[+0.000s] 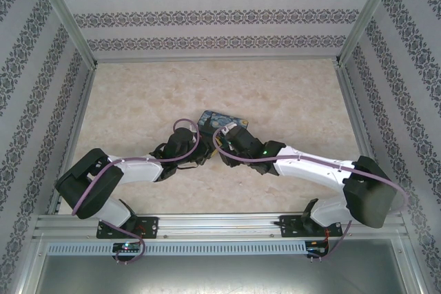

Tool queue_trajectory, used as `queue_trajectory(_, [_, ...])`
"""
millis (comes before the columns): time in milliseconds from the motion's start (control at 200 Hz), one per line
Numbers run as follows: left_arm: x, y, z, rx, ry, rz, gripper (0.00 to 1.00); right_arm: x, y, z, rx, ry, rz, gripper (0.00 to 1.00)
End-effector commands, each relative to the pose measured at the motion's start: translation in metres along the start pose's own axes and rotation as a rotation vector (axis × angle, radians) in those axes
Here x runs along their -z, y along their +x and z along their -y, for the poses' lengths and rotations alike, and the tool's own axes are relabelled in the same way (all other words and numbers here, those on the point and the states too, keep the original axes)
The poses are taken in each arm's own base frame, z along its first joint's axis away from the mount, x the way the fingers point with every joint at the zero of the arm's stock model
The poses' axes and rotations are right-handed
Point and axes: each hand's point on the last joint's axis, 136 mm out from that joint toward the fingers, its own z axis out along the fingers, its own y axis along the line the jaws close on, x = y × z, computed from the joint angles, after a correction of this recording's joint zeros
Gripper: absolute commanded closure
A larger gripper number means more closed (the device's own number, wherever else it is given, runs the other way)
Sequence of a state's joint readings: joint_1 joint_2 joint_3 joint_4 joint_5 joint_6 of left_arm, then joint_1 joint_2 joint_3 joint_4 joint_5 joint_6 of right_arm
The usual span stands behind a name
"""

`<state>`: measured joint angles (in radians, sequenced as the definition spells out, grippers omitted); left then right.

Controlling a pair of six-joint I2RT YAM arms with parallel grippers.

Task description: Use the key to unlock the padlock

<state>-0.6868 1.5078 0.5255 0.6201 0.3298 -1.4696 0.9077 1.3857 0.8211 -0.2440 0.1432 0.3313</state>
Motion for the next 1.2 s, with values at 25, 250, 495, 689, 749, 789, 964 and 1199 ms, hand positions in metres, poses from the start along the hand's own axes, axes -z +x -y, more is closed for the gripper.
queue_trajectory(25, [-0.001, 0.004, 0.018, -0.028, 0.042, -0.030, 1.00, -0.004, -0.012, -0.005, 0.044, 0.014, 0.018, 0.61])
queue_trajectory(250, [-0.003, 0.004, 0.015, -0.021, 0.041, -0.033, 1.00, -0.008, -0.015, -0.006, 0.088, 0.061, 0.017, 0.65])
queue_trajectory(495, [-0.004, 0.004, 0.013, -0.014, 0.041, -0.036, 1.00, -0.016, -0.017, 0.000, 0.147, 0.198, 0.019, 0.72])
queue_trajectory(689, [-0.004, 0.004, 0.012, -0.013, 0.038, -0.034, 1.00, -0.020, -0.011, 0.003, 0.180, 0.256, 0.005, 0.73])
queue_trajectory(749, [-0.004, 0.004, 0.012, -0.013, 0.038, -0.035, 1.00, -0.019, -0.010, 0.004, 0.180, 0.258, 0.006, 0.73])
queue_trajectory(789, [-0.004, 0.004, 0.012, -0.012, 0.038, -0.035, 1.00, -0.018, -0.008, 0.004, 0.182, 0.259, 0.004, 0.73])
queue_trajectory(964, [-0.004, 0.004, 0.012, -0.011, 0.041, -0.036, 1.00, -0.021, 0.002, 0.010, 0.189, 0.278, -0.013, 0.75])
queue_trajectory(1199, [-0.004, 0.004, 0.012, -0.011, 0.042, -0.033, 1.00, -0.026, -0.001, 0.012, 0.185, 0.302, -0.002, 0.90])
